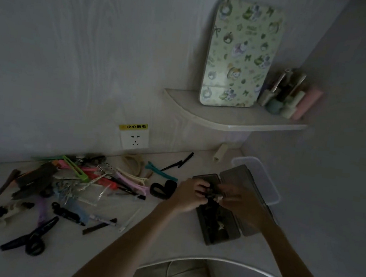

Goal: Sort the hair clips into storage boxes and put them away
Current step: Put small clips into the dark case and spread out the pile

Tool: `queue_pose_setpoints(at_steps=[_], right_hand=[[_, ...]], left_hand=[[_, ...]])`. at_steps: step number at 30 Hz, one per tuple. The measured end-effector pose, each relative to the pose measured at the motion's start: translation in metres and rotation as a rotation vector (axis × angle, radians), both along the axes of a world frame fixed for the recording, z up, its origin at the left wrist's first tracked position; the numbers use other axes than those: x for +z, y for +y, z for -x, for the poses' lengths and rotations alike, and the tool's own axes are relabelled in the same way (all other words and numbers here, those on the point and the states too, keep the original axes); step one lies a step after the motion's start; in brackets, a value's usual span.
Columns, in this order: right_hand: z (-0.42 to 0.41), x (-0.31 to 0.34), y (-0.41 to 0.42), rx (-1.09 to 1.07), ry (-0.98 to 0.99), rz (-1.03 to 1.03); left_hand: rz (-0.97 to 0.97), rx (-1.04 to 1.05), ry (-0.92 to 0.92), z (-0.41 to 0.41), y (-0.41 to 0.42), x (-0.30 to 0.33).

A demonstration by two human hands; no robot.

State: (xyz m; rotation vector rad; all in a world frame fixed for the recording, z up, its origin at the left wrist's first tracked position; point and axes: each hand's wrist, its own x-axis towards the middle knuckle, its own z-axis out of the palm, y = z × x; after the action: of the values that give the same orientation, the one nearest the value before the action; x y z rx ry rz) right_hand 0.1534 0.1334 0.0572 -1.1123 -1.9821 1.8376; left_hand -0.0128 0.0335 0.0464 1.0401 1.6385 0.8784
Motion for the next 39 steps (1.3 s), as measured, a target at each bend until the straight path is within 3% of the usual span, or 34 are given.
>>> queue_pose_setpoints(at_steps=[3, 6, 11, 14, 17, 21, 24, 29, 34, 39], right_hand=[[0.000, 0.008, 0.001, -0.015, -0.064, -0.082], [0.017, 0.017, 0.000, -0.033, -0.071, -0.158], [0.084, 0.004, -0.018, 0.164, -0.151, -0.245], [0.137, -0.017, -0.045, 0.338, -0.297, -0.375], [0.188, -0.034, -0.077, 0.477, -0.264, -0.535], [0.254, -0.045, -0.115, 0.606, -0.156, -0.829], [0.291, -0.059, -0.130, 0.698, -0.152, -1.046], [0.297, -0.068, -0.127, 0.750, -0.165, -1.058], [0.293, -0.062, -0.115, 0.595, -0.099, -1.080], [0.321, -0.066, -0.111, 0.675, -0.149, -1.110]], left_hand=[[0.026, 0.034, -0.062, 0.000, -0.004, -0.004], [-0.002, 0.056, 0.077, 0.018, -0.022, -0.008], [-0.010, 0.266, 0.204, 0.071, -0.081, -0.026], [-0.015, 0.413, 0.431, 0.104, -0.120, -0.036], [0.012, 0.579, 0.728, 0.136, -0.154, -0.045], [0.260, 0.506, 1.008, 0.173, -0.188, -0.054], [0.353, 0.487, 1.032, 0.191, -0.208, -0.062], [0.333, 0.592, 1.016, 0.209, -0.217, -0.058], [0.204, 0.597, 1.080, 0.224, -0.194, -0.049], [0.180, 0.356, 0.999, 0.236, -0.157, -0.052]])
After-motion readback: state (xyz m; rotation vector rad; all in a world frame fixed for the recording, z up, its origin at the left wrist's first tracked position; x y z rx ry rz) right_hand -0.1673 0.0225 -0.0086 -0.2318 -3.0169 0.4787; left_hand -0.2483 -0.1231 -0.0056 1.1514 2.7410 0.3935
